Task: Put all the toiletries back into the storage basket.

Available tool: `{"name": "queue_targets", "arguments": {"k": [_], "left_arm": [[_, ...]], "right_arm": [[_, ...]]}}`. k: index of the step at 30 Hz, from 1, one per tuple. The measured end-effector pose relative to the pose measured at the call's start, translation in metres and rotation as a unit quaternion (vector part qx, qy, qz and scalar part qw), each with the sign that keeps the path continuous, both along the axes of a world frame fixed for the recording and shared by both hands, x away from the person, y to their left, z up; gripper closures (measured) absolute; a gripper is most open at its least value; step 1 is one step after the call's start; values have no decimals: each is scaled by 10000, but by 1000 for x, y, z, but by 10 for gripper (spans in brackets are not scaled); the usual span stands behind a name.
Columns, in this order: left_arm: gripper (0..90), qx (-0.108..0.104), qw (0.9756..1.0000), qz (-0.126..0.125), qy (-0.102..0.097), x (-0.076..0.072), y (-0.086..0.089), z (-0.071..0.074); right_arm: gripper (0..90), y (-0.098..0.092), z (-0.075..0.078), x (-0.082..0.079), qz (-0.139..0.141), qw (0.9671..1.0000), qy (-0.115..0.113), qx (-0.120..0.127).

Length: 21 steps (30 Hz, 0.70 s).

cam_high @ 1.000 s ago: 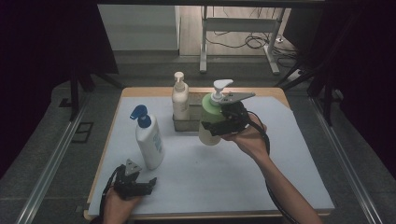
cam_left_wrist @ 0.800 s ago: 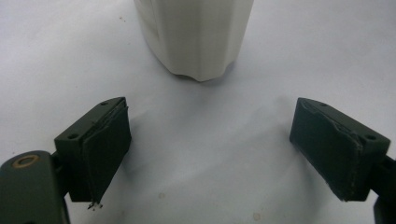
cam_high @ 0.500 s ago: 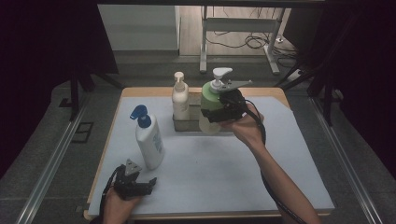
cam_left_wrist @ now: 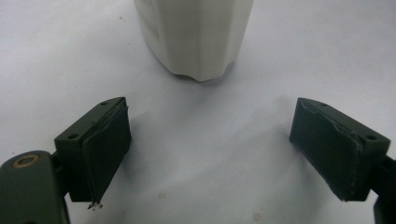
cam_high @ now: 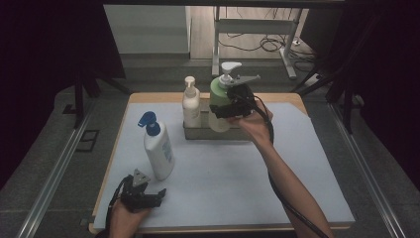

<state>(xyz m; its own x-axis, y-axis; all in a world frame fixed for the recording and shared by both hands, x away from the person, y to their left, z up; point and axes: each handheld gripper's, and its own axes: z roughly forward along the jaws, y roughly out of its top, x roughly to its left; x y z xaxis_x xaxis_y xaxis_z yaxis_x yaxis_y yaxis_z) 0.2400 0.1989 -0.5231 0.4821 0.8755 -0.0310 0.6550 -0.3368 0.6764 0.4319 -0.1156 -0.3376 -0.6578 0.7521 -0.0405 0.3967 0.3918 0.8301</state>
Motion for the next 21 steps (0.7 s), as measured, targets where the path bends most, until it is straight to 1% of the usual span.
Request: {"name": "queue_targets", "arguments": {"k": [10,21], "left_arm": [[123,10,10000,0,9,0,0,0],[123,8,10000,-1,12,0,0,0]], "right_arm": [[117,5,-6,18,-140,9999,10,4],[116,12,-16,30,-221,9998,12,-23]]}}
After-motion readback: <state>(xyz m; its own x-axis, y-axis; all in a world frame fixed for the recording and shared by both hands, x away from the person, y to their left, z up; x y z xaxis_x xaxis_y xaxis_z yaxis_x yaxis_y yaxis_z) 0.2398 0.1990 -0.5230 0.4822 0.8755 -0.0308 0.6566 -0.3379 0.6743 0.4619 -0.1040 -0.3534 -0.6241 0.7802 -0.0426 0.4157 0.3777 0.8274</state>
